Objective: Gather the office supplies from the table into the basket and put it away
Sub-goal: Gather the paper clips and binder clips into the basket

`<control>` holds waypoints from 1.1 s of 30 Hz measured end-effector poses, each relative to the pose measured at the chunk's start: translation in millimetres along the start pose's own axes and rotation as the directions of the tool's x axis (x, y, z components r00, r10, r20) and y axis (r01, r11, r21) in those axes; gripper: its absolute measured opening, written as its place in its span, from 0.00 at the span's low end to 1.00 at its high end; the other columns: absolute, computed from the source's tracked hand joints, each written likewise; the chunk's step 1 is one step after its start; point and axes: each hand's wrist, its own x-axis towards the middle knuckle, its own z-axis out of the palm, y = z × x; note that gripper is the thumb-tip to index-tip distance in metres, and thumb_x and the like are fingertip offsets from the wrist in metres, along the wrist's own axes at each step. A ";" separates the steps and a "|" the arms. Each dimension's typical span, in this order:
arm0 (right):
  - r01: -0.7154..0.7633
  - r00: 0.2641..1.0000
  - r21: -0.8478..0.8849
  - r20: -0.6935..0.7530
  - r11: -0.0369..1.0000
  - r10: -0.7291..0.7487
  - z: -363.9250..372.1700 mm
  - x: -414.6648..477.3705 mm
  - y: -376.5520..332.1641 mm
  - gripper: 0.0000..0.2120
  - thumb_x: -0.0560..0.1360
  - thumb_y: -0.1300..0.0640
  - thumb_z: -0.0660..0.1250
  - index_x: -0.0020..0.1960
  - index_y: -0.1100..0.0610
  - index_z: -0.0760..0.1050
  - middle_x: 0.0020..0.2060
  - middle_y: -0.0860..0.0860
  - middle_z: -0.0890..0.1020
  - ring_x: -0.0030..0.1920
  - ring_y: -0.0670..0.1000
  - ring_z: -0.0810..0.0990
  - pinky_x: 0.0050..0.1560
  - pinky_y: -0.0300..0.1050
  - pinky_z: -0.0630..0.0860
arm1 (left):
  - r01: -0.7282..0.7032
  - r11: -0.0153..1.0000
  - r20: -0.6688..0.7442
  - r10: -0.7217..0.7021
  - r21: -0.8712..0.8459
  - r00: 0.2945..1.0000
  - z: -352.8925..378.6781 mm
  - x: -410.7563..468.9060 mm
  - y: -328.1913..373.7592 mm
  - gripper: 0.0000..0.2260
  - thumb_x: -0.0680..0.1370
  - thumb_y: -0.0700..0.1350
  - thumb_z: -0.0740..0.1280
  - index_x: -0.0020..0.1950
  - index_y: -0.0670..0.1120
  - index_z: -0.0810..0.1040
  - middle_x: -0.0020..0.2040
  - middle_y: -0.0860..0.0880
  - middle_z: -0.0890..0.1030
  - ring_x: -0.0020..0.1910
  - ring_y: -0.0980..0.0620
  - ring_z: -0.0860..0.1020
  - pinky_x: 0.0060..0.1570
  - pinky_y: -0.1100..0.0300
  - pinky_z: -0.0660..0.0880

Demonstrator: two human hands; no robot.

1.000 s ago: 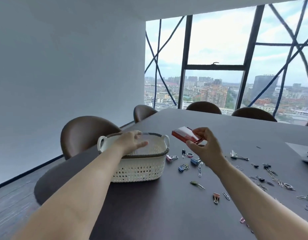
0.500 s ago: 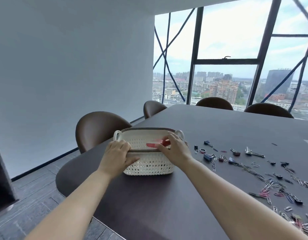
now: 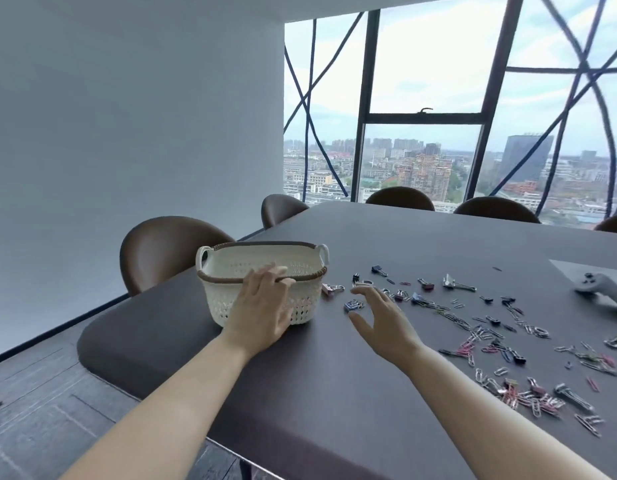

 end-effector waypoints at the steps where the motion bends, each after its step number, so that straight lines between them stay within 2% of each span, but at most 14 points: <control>1: -0.038 0.999 -0.025 0.015 0.999 0.038 -8.4 -11.8 12.3 0.19 0.76 0.53 0.63 0.66 0.52 0.67 0.66 0.48 0.71 0.68 0.50 0.68 0.66 0.43 0.63 | -0.067 0.997 -0.016 0.067 -0.033 0.998 6.4 2.1 19.5 0.22 0.68 0.48 0.68 0.59 0.46 0.69 0.63 0.45 0.67 0.65 0.44 0.64 0.63 0.42 0.69; 4: -0.190 0.981 -0.099 0.030 0.977 0.193 -43.1 -59.0 59.8 0.20 0.75 0.52 0.64 0.66 0.52 0.67 0.65 0.49 0.73 0.65 0.50 0.71 0.64 0.44 0.66 | -0.139 0.981 0.220 0.167 -0.133 0.961 34.7 10.4 90.0 0.26 0.72 0.57 0.59 0.68 0.48 0.63 0.72 0.46 0.59 0.72 0.45 0.57 0.68 0.45 0.65; 7: -0.330 0.942 -0.149 0.004 0.932 0.335 -82.1 -108.8 101.8 0.20 0.75 0.51 0.65 0.66 0.51 0.67 0.64 0.50 0.74 0.64 0.50 0.72 0.64 0.45 0.68 | 0.106 0.966 0.626 0.066 -0.234 0.777 57.9 23.2 145.8 0.34 0.75 0.64 0.56 0.76 0.52 0.47 0.77 0.49 0.42 0.76 0.47 0.39 0.74 0.44 0.44; 10: -0.434 0.898 -0.208 -0.015 0.877 0.440 -116.8 -154.1 127.0 0.22 0.75 0.49 0.65 0.67 0.51 0.66 0.65 0.51 0.74 0.65 0.52 0.71 0.66 0.48 0.66 | 0.204 0.963 0.769 0.005 -0.175 0.639 68.3 39.6 182.7 0.36 0.74 0.68 0.53 0.76 0.53 0.45 0.77 0.48 0.43 0.76 0.45 0.41 0.72 0.42 0.41; 13: -0.498 0.866 -0.205 -0.078 0.842 0.493 -141.3 -188.9 144.7 0.22 0.74 0.49 0.65 0.66 0.51 0.67 0.66 0.51 0.73 0.67 0.52 0.69 0.68 0.48 0.65 | 0.186 0.957 0.792 0.066 -0.222 0.606 71.5 51.3 222.4 0.38 0.73 0.70 0.52 0.76 0.52 0.46 0.78 0.48 0.45 0.76 0.47 0.42 0.72 0.42 0.42; 17: -0.546 0.838 -0.188 -0.149 0.817 0.525 -164.8 -219.9 160.0 0.22 0.74 0.50 0.65 0.66 0.52 0.68 0.66 0.50 0.73 0.68 0.52 0.67 0.69 0.49 0.63 | 0.129 0.929 0.752 0.192 -0.346 0.630 63.9 51.0 280.6 0.36 0.74 0.68 0.51 0.76 0.52 0.46 0.78 0.51 0.45 0.76 0.50 0.42 0.72 0.45 0.40; 20: -0.576 0.817 -0.222 -0.204 0.787 0.540 -178.5 -241.1 165.5 0.22 0.74 0.49 0.65 0.66 0.53 0.68 0.65 0.51 0.73 0.68 0.53 0.68 0.68 0.50 0.64 | 0.093 0.925 0.726 0.225 -0.369 0.650 61.6 48.1 303.3 0.36 0.74 0.69 0.50 0.76 0.53 0.44 0.77 0.50 0.42 0.76 0.50 0.39 0.72 0.45 0.39; 22: -0.613 0.784 -0.268 -0.323 0.744 0.530 -187.7 -255.6 169.9 0.20 0.74 0.49 0.65 0.63 0.55 0.71 0.62 0.53 0.76 0.65 0.54 0.72 0.65 0.51 0.66 | 0.056 0.937 0.738 0.233 -0.344 0.633 60.6 48.7 310.6 0.40 0.72 0.71 0.52 0.76 0.53 0.41 0.77 0.50 0.39 0.75 0.47 0.35 0.72 0.44 0.38; 24: -0.693 0.702 -0.305 -0.490 0.653 0.516 -196.5 -267.7 172.4 0.18 0.74 0.49 0.65 0.60 0.56 0.73 0.58 0.55 0.79 0.62 0.57 0.74 0.61 0.52 0.66 | 0.036 0.945 0.757 0.236 -0.324 0.609 59.2 51.3 318.2 0.42 0.70 0.72 0.54 0.75 0.55 0.39 0.76 0.49 0.37 0.74 0.45 0.34 0.72 0.43 0.38; 26: -0.793 0.605 -0.342 -0.536 0.504 0.589 -206.5 -276.6 176.1 0.23 0.74 0.44 0.62 0.64 0.55 0.70 0.64 0.55 0.74 0.68 0.58 0.67 0.65 0.56 0.63 | 0.033 0.944 0.763 0.245 -0.329 0.599 59.7 55.1 330.6 0.43 0.69 0.73 0.54 0.75 0.56 0.38 0.76 0.49 0.36 0.74 0.43 0.34 0.72 0.42 0.38; 28: -0.866 0.477 -0.384 -0.446 0.320 0.757 -216.6 -284.9 184.1 0.34 0.73 0.35 0.57 0.71 0.54 0.59 0.74 0.55 0.59 0.74 0.61 0.53 0.70 0.64 0.54 | 0.027 0.940 0.758 0.256 -0.339 0.600 63.6 60.0 348.6 0.44 0.68 0.74 0.54 0.75 0.56 0.39 0.77 0.49 0.37 0.74 0.41 0.35 0.72 0.42 0.39; 30: -0.909 0.330 -0.372 -0.363 0.189 0.872 -225.7 -293.9 194.9 0.43 0.69 0.27 0.52 0.75 0.52 0.49 0.76 0.56 0.48 0.74 0.65 0.44 0.70 0.68 0.47 | 0.017 0.936 0.751 0.273 -0.353 0.601 69.1 64.8 369.1 0.44 0.67 0.75 0.54 0.75 0.57 0.40 0.77 0.49 0.39 0.74 0.40 0.36 0.72 0.41 0.40; 31: -0.917 0.290 -0.365 -0.335 0.161 0.896 -228.4 -297.0 200.1 0.45 0.68 0.25 0.50 0.75 0.52 0.47 0.76 0.57 0.46 0.74 0.66 0.43 0.70 0.67 0.45 | 0.015 0.933 0.747 0.278 -0.359 0.604 71.9 67.6 377.9 0.44 0.66 0.75 0.53 0.75 0.57 0.41 0.77 0.49 0.39 0.74 0.40 0.36 0.72 0.41 0.40; 33: -0.899 0.307 -0.399 -0.288 0.178 0.907 -230.5 -297.3 212.1 0.45 0.69 0.26 0.48 0.76 0.51 0.45 0.76 0.57 0.46 0.75 0.65 0.43 0.72 0.64 0.44 | 0.017 0.931 0.737 0.276 -0.364 0.617 79.5 75.3 393.9 0.43 0.67 0.75 0.53 0.75 0.57 0.42 0.77 0.50 0.41 0.75 0.39 0.38 0.72 0.42 0.40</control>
